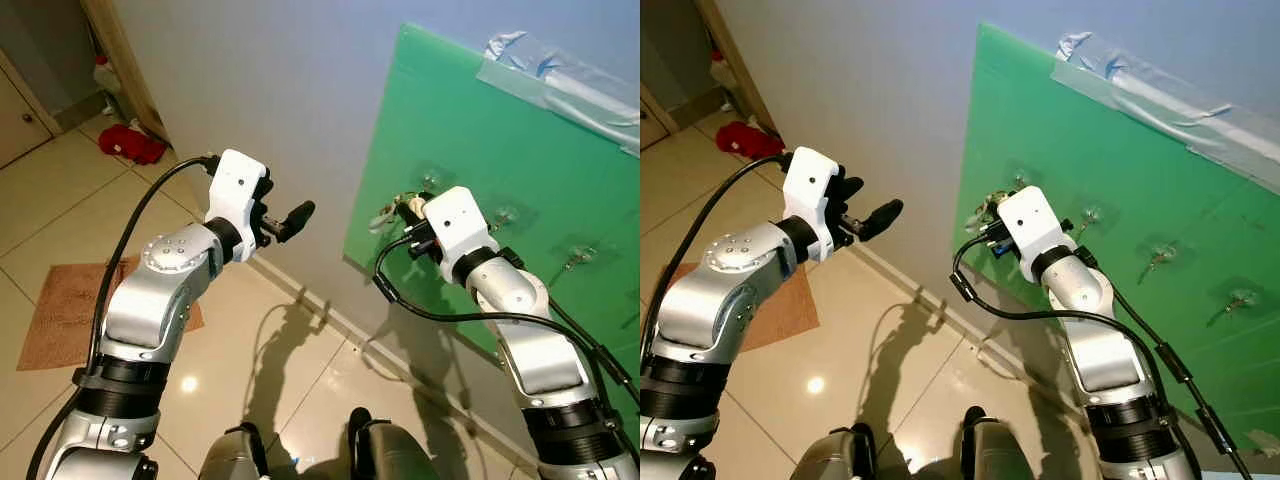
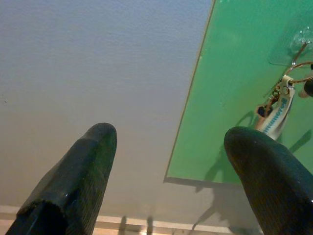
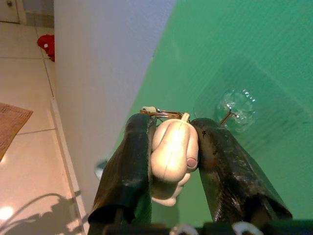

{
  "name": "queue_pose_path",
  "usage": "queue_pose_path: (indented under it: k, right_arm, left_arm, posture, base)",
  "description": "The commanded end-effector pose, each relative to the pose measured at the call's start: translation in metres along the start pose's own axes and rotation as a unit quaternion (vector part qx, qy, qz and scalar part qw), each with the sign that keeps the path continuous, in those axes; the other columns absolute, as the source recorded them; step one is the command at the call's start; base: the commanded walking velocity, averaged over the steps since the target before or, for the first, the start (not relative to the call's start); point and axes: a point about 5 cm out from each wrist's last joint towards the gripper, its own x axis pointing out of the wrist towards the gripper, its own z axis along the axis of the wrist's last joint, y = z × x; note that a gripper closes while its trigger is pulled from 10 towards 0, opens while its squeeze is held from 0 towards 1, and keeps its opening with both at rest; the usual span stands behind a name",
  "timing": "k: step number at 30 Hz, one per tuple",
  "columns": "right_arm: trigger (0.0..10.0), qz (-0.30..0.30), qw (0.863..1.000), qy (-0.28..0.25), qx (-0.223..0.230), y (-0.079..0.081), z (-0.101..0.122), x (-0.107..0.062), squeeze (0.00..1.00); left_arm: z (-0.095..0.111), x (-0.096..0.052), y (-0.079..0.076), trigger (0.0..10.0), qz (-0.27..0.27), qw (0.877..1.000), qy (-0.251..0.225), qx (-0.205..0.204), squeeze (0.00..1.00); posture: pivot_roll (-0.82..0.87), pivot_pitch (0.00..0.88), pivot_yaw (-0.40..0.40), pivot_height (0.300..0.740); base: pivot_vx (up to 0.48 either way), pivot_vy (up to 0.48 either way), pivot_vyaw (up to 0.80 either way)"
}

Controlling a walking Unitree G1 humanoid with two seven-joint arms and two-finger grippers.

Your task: Hang keys on a hook

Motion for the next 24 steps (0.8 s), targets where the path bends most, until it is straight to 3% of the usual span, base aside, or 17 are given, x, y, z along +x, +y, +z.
queue_pose_path:
  k: [1,14,24]
  right_arm:
    - [0.0,-0.014,1.0,-0.003,0.012,-0.006,0.0,-0.001,0.0]
    - [0.0,-0.033,0.998,-0.042,-0.024,-0.013,0.016,0.0,0.0]
    - [0.0,-0.035,0.999,-0.001,0.028,-0.011,0.0,0.001,0.0]
  left_arm:
    - [0.001,-0.003,0.001,10.0,0.001,1.0,0.001,-0.001,0.0]
    - [0.002,-0.002,-0.001,10.0,-0.001,1.0,0.0,0.001,0.0]
    - [0.002,-0.002,-0.001,10.0,-0.001,1.0,0.0,-0.001,0.0]
  posture:
    - [-0.07,0.211,-0.038,0.74]
    - [-0.08,0.208,-0.037,0.74]
    - [-0.08,0.208,-0.039,0.74]
  base:
    - [0.0,0.0,0.0]
    - [0.0,0.0,0.0]
    - [0.0,0.0,0.0]
